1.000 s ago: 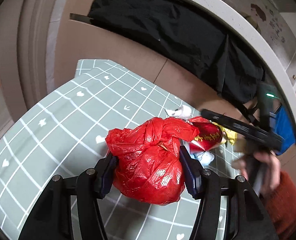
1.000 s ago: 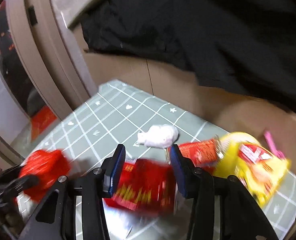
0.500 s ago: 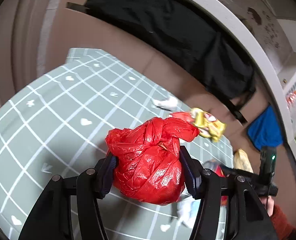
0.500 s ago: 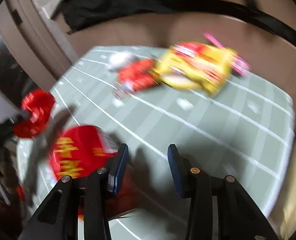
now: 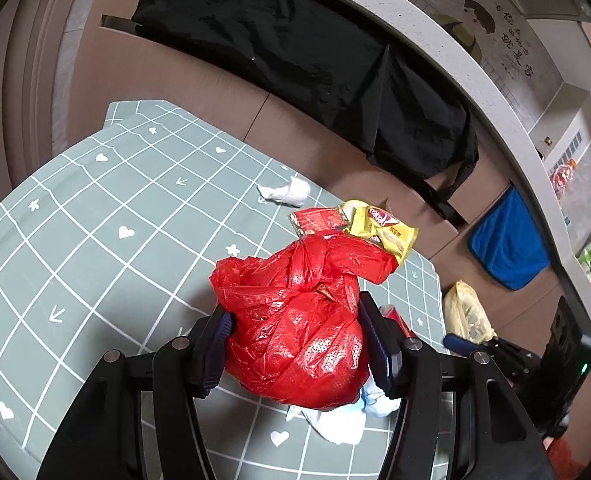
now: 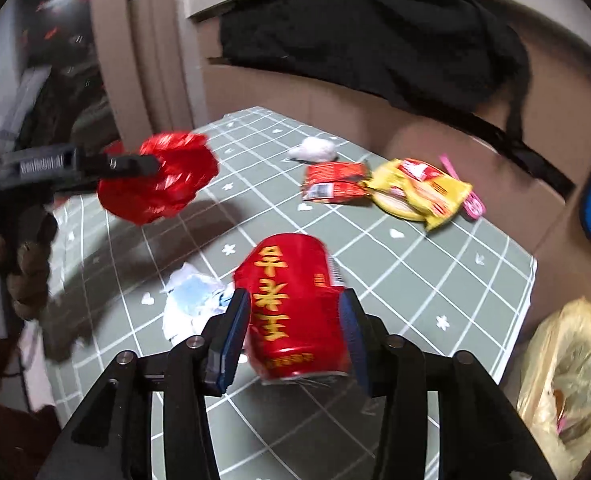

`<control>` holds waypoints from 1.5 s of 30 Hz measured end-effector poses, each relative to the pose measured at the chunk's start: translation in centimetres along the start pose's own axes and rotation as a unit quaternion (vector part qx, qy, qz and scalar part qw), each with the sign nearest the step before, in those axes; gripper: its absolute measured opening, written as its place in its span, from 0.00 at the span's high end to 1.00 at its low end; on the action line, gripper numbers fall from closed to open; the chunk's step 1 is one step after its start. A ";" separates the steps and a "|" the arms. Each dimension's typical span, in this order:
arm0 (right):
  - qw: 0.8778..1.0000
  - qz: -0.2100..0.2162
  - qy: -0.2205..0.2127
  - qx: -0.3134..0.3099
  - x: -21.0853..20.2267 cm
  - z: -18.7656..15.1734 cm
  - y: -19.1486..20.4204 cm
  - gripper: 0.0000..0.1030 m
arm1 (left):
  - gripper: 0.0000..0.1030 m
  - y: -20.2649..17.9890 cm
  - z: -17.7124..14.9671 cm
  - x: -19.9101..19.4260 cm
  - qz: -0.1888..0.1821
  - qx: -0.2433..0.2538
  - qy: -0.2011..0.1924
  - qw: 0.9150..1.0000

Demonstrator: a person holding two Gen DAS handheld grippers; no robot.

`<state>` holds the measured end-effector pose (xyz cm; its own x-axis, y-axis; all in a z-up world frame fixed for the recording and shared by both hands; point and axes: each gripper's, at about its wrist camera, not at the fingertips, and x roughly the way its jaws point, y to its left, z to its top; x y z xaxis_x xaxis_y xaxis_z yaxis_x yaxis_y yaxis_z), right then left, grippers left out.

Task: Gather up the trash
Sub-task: 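Grasp the red can with the right tool while the left tool holds the bag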

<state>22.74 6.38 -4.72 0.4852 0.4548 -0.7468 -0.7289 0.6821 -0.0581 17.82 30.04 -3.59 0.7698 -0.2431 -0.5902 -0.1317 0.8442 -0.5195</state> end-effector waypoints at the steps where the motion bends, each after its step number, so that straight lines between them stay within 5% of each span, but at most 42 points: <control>1: 1.000 -0.007 0.003 -0.009 0.5 -0.2 0.6 0.58 | 0.43 0.0 -0.1 0.0 0.003 -0.002 0.001 1.000; 7: 0.998 -0.054 0.019 -0.028 2.9 -0.8 0.9 0.53 | 0.43 0.4 -0.3 -0.4 0.015 -0.006 0.003 1.000; 11: 0.997 -0.061 0.014 0.045 2.7 -0.8 -3.1 0.52 | 0.43 0.3 -0.4 -0.2 0.017 -0.005 0.006 1.000; 18: 0.986 -0.030 -0.059 0.156 -1.9 -2.9 -7.0 0.51 | 0.43 -0.6 -0.6 1.3 0.010 -0.002 0.021 1.000; 24: 0.970 0.021 -0.036 0.239 -0.1 -4.5 -8.4 0.49 | 0.43 -2.0 -0.8 2.4 -0.006 0.008 0.033 0.999; 32: 0.971 0.063 -0.005 0.231 5.0 -3.1 -7.1 0.43 | 0.43 -1.0 -0.9 1.8 0.011 0.000 0.031 0.999; 35: 0.982 0.023 0.008 0.189 6.2 -2.5 -5.5 0.43 | 0.43 -0.2 -0.9 1.6 0.019 -0.006 0.030 0.999; 45: 0.980 0.019 -0.049 0.190 2.2 -2.1 -6.4 0.47 | 0.43 -3.1 -0.4 1.2 0.033 0.034 0.004 0.999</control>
<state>27.52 1.82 -7.38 0.5184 0.5244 -0.6755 -0.5237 0.8191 0.2340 18.89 26.95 -2.94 0.7558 -0.1891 -0.6269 -0.1399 0.8886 -0.4368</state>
